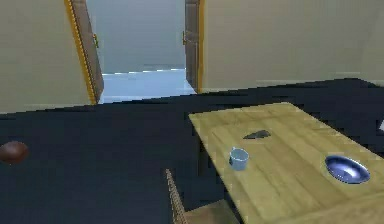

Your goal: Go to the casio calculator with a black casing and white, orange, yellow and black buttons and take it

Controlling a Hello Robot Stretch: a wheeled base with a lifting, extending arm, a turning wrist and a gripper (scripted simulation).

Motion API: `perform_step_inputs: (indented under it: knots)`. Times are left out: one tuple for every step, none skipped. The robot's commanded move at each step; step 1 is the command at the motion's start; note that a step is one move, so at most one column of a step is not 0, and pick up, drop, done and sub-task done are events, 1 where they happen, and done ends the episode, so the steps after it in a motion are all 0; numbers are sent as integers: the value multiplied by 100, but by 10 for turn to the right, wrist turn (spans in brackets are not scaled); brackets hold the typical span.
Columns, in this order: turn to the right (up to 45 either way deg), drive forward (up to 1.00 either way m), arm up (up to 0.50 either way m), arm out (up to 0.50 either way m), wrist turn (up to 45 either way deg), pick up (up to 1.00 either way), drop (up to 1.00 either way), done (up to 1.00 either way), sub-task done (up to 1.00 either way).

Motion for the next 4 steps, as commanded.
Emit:
perform_step_inputs:
  knots:
    - [-240,0,0,0,0,0,0,0,0]
    - [0,0,50,0,0,0,0,0,0]
    - [0,0,22,0,0,0,0,0,0]
    - [0,0,0,22,0,0,0,0,0]
